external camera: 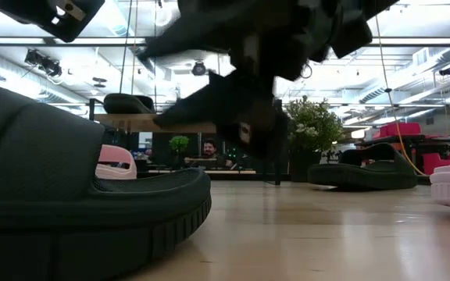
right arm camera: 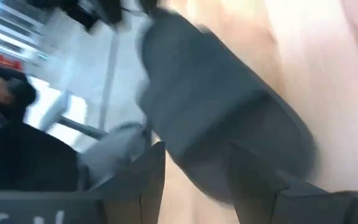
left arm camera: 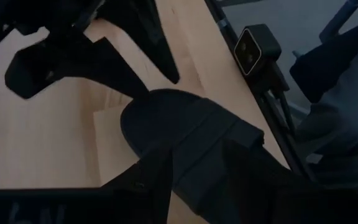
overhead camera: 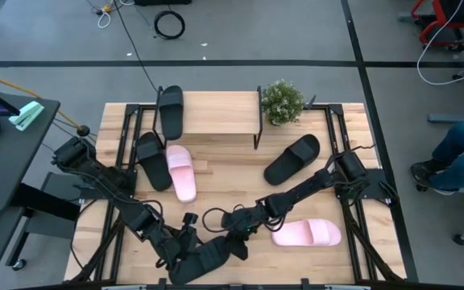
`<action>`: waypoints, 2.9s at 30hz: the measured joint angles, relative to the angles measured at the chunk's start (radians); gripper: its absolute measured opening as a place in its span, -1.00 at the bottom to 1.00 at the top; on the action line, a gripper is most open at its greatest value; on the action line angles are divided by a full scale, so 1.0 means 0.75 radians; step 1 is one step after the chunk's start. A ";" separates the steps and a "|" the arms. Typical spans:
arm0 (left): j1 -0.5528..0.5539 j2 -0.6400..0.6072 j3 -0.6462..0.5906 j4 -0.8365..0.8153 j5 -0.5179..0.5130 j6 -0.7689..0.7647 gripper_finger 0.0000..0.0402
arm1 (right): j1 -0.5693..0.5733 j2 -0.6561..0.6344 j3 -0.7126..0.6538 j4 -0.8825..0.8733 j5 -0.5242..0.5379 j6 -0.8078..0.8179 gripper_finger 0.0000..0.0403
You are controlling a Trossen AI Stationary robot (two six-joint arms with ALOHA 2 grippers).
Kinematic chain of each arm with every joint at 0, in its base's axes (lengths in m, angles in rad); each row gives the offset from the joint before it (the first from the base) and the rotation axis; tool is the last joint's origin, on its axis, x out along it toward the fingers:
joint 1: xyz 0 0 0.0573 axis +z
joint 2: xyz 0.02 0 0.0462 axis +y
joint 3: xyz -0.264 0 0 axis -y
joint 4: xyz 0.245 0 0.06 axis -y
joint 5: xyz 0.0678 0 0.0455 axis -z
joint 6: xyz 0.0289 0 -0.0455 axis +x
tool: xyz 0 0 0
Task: Pick and place slides into the shelf
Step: Put the bottom left black slipper on the shelf
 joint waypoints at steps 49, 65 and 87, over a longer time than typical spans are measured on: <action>0.001 -0.001 0.000 -0.670 -0.038 -0.476 -0.92 | -0.070 -0.518 0.318 -1.155 0.548 -0.794 -0.99; 0.128 -0.023 -0.001 -0.680 -0.054 -0.278 -0.94 | -0.853 -0.678 0.318 -1.142 0.104 -1.491 -1.00; 0.513 -0.102 -0.001 -0.685 -0.433 0.032 -0.96 | -1.404 -0.303 0.442 -1.104 -0.518 -1.614 -1.00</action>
